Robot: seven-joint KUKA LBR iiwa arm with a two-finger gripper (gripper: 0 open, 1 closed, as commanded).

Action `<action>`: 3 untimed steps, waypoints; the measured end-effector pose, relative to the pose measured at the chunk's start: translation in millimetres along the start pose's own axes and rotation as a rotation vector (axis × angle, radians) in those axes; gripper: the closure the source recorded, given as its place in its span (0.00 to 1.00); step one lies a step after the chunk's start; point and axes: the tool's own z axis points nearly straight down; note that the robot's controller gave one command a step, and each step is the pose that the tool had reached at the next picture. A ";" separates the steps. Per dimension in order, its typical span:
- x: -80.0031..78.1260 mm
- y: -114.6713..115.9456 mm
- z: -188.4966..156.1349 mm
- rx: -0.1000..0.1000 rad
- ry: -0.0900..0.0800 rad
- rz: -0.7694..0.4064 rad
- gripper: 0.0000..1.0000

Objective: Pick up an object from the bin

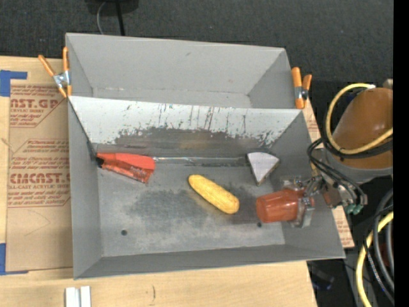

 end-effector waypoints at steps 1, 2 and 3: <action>0.0 0.1 0.0 0.000 0.000 0.000 1.00; 0.0 0.1 0.0 0.000 0.000 0.000 1.00; -10.4 5.4 -123.3 0.001 -0.003 -0.023 1.00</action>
Offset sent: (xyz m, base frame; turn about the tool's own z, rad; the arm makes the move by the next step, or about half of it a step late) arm 0.0000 0.0000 0.0000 0.0000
